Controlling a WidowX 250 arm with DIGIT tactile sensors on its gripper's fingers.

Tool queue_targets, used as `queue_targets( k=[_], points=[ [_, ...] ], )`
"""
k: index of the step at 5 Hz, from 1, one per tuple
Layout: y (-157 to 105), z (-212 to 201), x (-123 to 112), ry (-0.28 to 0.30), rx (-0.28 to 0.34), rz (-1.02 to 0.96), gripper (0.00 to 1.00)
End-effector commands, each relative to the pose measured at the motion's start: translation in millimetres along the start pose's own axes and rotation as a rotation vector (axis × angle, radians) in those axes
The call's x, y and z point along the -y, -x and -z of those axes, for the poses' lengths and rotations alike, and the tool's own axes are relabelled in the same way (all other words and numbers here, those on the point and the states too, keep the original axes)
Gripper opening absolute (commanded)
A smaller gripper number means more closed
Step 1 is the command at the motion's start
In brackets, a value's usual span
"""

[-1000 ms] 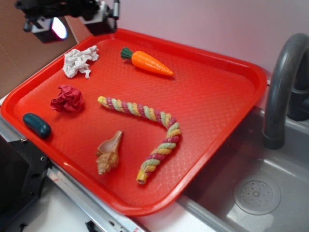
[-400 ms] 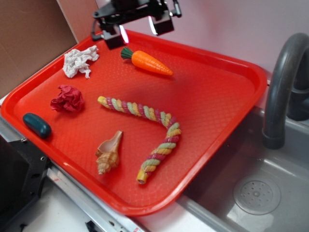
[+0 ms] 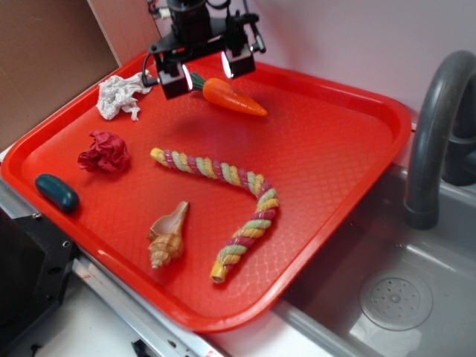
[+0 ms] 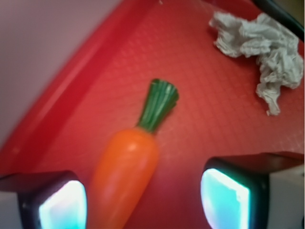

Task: Grab the carrot.

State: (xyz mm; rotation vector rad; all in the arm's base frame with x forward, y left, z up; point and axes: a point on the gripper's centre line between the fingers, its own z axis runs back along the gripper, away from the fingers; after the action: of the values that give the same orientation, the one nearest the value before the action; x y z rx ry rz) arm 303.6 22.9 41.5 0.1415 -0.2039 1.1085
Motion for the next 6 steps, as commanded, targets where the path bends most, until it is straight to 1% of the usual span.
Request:
queue_targets(
  k=[1, 2, 3, 4, 5, 6],
  points=[
    [-8.2, 22.3, 21.1, 0.107, -0.072, 0.029, 1.00],
    [-6.9, 27.1, 18.6, 0.105, -0.132, 0.033, 0.57],
    [-11.3, 17.8, 3.5, 0.055, -0.129, 0.099, 0.00],
    [-16.9, -0.8, -12.6, 0.013, -0.087, 0.292, 0.00],
    [-13.0, -22.1, -28.9, -0.021, -0.096, 0.508, 0.00],
    [-6.8, -51.3, -42.7, -0.029, -0.147, 0.746, 0.00]
  ],
)
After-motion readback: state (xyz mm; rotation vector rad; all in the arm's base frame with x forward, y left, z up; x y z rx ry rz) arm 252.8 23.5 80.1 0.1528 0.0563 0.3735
